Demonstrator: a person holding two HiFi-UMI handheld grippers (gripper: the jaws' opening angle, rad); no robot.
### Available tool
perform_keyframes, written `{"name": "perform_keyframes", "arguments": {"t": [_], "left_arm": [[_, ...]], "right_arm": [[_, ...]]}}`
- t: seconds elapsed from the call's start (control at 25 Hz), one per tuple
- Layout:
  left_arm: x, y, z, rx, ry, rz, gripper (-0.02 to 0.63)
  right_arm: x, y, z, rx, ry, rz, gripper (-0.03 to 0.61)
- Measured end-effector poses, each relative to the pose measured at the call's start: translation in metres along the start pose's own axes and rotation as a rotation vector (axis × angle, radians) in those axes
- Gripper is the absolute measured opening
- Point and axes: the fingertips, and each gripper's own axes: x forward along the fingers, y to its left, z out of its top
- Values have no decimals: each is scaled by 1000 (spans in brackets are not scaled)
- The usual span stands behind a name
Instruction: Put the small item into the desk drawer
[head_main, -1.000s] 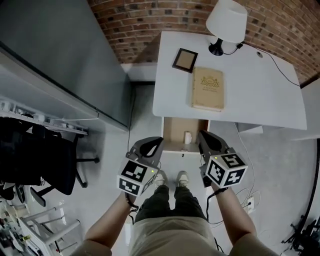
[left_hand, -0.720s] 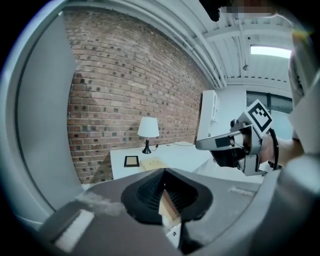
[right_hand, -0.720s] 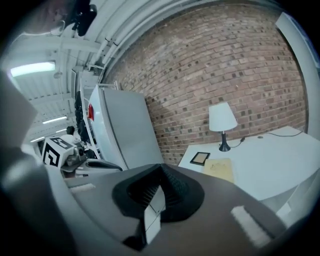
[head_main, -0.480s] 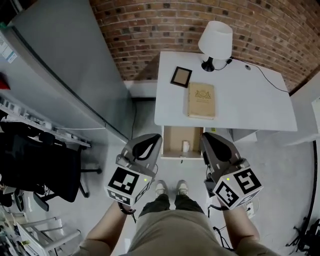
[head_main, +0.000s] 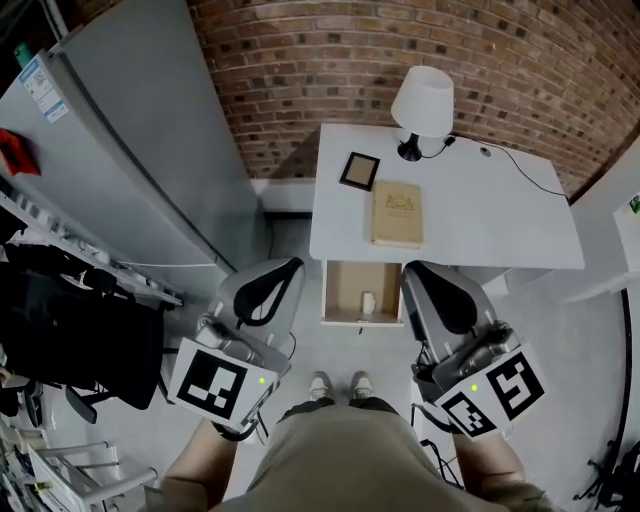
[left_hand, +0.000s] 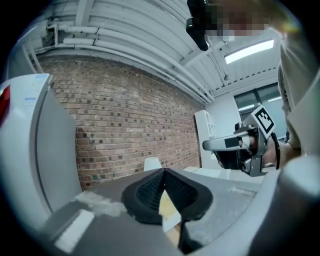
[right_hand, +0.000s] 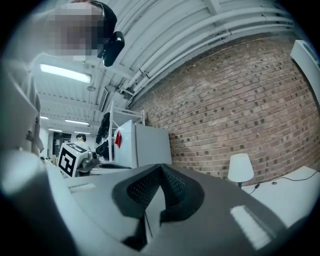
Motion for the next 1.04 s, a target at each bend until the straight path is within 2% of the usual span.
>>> {"name": "perform_keyframes", "arguments": {"t": [0.08,0.2,0.32,0.44,0.6,1.04], "left_arm": [[-9,-3,14,-1,-37,7,2],[-20,-7,21,-21,-48,28,2],[-26,-9,19,-22,-42,39,2],[-23,-9,17,1,-54,15,2],[-25,0,13,-19,-46,19,2],[-15,10,8,-11,-29,13,2]], "right_arm": [[-3,8,8,-11,-18,16,3],[-7,18,17,-36,-37,27,3],[-10,21,22,-46,-48,34,3],[-10,17,22,-11,-55,32,3],[-5,12,16,21,-40,21,3],[4,1,14,12,-30,-1,3]]}}
